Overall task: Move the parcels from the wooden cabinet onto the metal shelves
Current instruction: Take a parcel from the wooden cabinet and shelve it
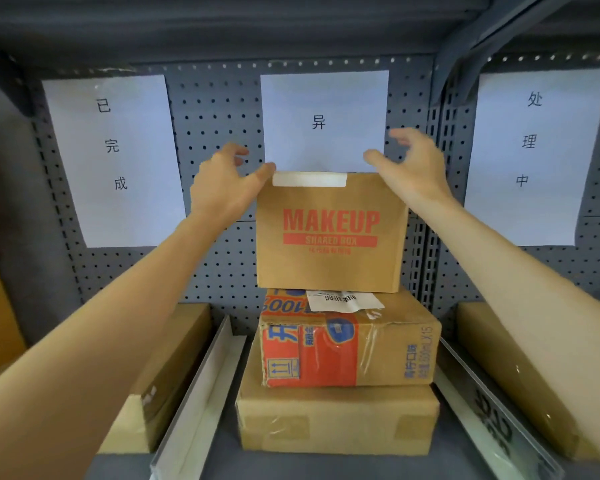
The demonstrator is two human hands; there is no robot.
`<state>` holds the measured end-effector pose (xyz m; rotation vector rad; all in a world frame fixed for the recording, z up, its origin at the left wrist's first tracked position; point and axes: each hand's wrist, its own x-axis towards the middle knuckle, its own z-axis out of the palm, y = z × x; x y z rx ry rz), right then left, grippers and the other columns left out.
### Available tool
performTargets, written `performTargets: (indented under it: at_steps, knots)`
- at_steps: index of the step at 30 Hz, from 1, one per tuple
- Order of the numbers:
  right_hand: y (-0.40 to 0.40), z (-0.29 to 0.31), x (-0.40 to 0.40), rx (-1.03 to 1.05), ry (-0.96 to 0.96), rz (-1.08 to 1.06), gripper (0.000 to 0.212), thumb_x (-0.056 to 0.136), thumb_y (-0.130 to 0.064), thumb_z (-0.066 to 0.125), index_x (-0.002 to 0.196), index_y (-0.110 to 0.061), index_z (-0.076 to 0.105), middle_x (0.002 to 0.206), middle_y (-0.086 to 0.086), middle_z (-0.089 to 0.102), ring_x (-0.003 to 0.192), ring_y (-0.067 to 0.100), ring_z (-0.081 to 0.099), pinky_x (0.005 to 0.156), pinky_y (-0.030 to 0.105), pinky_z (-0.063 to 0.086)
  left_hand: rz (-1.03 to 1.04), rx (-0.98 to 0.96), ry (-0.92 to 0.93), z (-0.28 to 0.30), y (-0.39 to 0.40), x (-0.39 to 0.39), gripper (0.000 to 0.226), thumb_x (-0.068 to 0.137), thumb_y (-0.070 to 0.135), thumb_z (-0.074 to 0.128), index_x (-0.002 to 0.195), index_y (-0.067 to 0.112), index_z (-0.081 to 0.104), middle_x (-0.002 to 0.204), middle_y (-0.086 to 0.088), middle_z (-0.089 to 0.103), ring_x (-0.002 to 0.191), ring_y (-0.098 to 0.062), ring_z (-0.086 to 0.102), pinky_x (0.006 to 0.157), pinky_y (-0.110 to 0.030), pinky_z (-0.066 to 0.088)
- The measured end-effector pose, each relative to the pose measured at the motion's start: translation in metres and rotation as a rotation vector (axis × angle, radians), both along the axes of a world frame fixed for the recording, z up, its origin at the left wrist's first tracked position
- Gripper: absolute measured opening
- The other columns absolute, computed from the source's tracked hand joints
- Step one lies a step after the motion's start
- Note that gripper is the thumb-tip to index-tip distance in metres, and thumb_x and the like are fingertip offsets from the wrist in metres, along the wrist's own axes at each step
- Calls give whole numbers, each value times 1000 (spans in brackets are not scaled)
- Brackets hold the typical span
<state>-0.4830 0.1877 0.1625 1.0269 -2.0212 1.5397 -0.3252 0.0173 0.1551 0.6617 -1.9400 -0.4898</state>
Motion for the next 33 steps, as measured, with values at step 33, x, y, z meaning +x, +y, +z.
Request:
performTargets:
  at_steps: [33]
  knots:
    - [-240, -75, 634, 353, 580, 331, 53, 94, -35, 55, 138, -12, 39, 135, 9, 44, 120, 27, 44, 92, 36, 40, 719, -305, -450, -84, -115, 667, 50, 90, 47, 56, 130, 17, 53, 126, -6, 61, 114, -28, 55, 87, -40, 46]
